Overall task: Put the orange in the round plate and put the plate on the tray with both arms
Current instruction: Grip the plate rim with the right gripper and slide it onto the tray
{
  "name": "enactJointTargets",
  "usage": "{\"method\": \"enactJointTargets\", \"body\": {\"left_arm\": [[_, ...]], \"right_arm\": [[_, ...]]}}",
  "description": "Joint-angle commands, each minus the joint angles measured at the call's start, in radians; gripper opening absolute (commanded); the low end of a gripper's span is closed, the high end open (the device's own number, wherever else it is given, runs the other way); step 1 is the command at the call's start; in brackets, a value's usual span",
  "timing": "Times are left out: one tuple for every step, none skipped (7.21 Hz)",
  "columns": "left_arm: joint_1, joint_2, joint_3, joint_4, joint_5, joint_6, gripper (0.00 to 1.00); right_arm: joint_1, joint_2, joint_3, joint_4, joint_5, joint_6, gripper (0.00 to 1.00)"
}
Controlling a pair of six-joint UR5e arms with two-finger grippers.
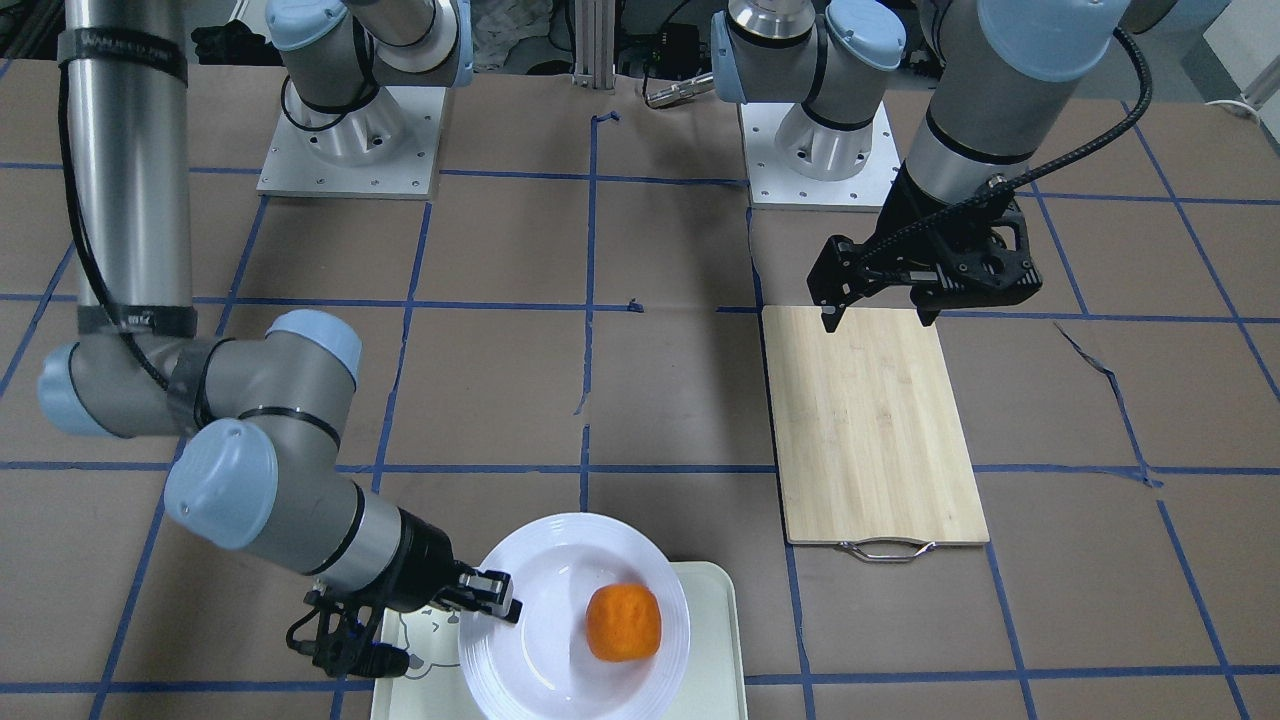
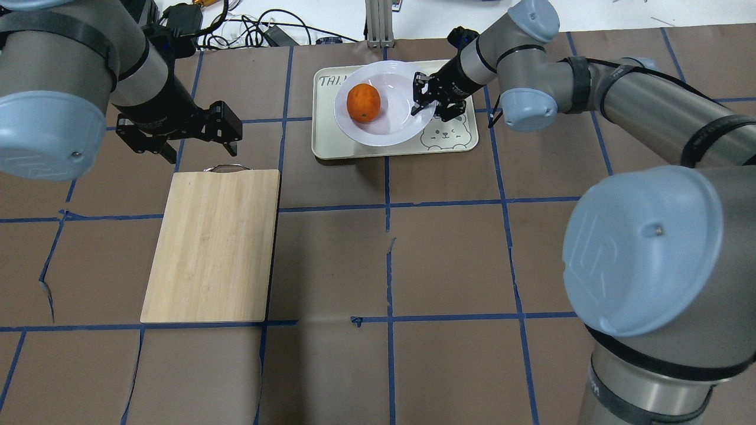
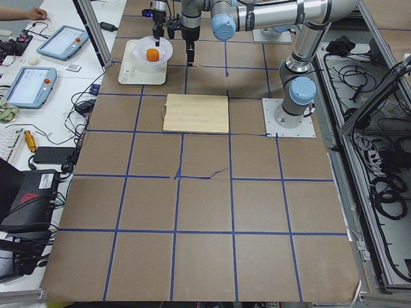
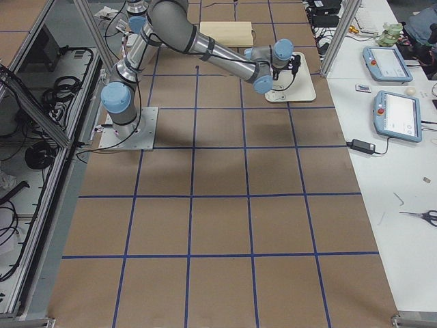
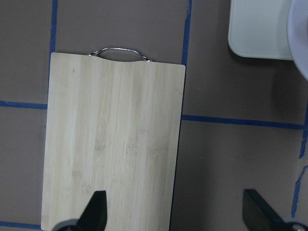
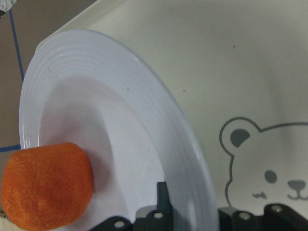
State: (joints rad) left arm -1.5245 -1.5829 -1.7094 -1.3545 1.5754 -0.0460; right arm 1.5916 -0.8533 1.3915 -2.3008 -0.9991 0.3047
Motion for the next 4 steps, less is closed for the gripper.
{"method": "enactJointTargets", "body": {"left_arm": [[0.0, 0.0, 0.001, 0.0, 0.0, 0.0, 1.0], [0.0, 0.0, 0.001, 0.0, 0.0, 0.0, 1.0], [0.0, 0.0, 0.001, 0.0, 0.0, 0.0, 1.0], [0.0, -0.002, 0.001, 0.0, 0.0, 0.0, 1.0]], "right_arm": [[-0.01, 0.091, -0.075, 0.006, -0.012, -0.015, 0.0], [-0.01, 0.094, -0.062, 0.004, -0.048, -0.004, 0.0], [-0.01, 0.092, -0.068, 0.001, -0.052, 0.016, 0.28], [-0.01, 0.089, -0.065, 0.0, -0.053, 0.031, 0.77]]}}
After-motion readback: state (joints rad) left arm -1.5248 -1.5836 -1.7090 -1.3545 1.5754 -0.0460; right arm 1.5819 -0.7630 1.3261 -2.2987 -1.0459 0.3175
